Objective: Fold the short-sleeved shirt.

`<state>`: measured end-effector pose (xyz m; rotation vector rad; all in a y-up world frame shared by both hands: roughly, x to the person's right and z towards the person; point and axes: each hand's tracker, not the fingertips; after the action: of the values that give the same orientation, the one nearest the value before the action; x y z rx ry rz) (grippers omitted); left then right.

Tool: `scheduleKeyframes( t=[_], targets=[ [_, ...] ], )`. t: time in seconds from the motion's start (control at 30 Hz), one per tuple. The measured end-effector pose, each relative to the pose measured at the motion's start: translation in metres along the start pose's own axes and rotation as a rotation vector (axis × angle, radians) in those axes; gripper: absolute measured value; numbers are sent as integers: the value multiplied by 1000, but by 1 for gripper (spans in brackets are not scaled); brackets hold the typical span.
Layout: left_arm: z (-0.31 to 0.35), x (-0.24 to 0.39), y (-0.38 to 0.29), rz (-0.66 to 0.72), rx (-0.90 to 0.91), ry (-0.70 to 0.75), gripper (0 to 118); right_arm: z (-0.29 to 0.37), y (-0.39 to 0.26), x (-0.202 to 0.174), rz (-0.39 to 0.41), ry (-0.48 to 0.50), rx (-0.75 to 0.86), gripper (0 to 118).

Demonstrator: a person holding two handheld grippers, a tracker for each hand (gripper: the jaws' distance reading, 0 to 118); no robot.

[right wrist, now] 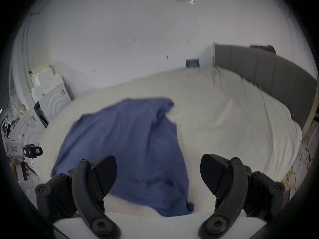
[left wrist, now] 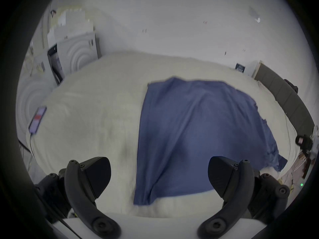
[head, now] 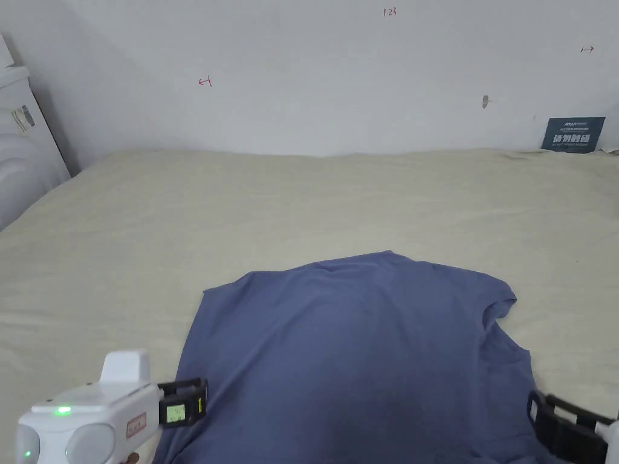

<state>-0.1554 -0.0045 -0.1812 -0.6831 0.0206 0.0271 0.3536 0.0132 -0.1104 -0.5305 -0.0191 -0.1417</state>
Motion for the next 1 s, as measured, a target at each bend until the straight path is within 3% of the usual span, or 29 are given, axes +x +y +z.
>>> scheduleKeyframes(
  t=[0.17, 0.4, 0.5, 0.57, 0.63, 0.7, 0.77, 0.8, 1.0],
  targets=[
    [16, 13, 38, -43, 174, 23, 115, 10, 42, -23, 100, -49, 171, 105],
    [23, 30, 52, -42, 368, 32, 108, 9, 51, -40, 129, -128, 316, 105],
    [24, 35, 47, -21, 413, 16, 87, 8, 47, -40, 122, -133, 356, 100],
    [23, 37, 45, -5, 426, 10, 75, 10, 44, -41, 119, -135, 375, 82],
    [23, 39, 40, 3, 442, -1, 50, 9, 41, -39, 115, -144, 391, 41],
    [22, 44, 38, -14, 444, 11, 18, 9, 38, -38, 108, -148, 404, 10],
    [23, 46, 34, -30, 445, 13, 2, 9, 36, -36, 117, -163, 414, 2],
    [23, 46, 33, -29, 447, 10, 0, 9, 35, -35, 120, -164, 417, 0],
    [23, 44, 31, -17, 446, 1, 0, 15, 35, -35, 114, -171, 422, 0]
  ],
)
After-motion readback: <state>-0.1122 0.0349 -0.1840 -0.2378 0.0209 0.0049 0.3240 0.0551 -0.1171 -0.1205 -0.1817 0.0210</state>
